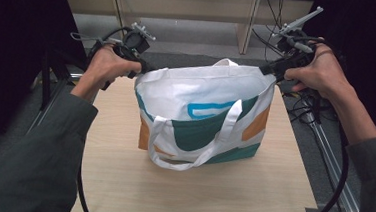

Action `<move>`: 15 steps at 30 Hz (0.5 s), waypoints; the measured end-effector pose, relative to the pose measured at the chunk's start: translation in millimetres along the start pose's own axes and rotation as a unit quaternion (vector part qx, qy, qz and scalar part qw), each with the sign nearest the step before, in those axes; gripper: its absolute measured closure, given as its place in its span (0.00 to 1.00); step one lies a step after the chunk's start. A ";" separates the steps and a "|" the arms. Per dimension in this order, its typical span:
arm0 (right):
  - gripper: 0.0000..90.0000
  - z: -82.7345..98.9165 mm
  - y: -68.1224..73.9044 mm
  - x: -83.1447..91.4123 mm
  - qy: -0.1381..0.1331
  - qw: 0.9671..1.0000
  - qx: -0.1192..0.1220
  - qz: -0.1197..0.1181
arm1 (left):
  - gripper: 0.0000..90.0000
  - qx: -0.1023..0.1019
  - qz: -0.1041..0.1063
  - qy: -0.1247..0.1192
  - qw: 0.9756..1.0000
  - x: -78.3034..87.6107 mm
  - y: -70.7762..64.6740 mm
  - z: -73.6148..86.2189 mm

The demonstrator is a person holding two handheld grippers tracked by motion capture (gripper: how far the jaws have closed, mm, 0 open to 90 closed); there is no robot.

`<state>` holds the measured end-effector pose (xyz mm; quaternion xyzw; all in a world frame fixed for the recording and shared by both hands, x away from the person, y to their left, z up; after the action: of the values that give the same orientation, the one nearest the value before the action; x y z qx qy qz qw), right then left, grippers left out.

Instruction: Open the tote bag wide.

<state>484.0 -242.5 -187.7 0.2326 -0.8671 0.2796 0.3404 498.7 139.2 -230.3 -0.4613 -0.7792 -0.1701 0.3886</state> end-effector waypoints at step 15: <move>0.99 25.8 13.3 -42.7 0.039 0.999 0.000 -0.018 | 0.97 0.005 0.021 0.034 0.999 -51.1 4.1 30.8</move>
<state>492.4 -240.3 -238.5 0.2374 -0.8488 0.2819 0.3790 502.3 130.5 -289.3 -0.4693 -0.7569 -0.1733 0.4206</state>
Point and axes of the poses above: each handheld gripper's, and its own axes: x roughly backward along the jaws, z roughly out of its underside, y roughly to its left, the point moved 1 cm from there along -x, roughly forward along the jaws, and after that the axes turned 13 degrees about z, right-handed, at the moved point
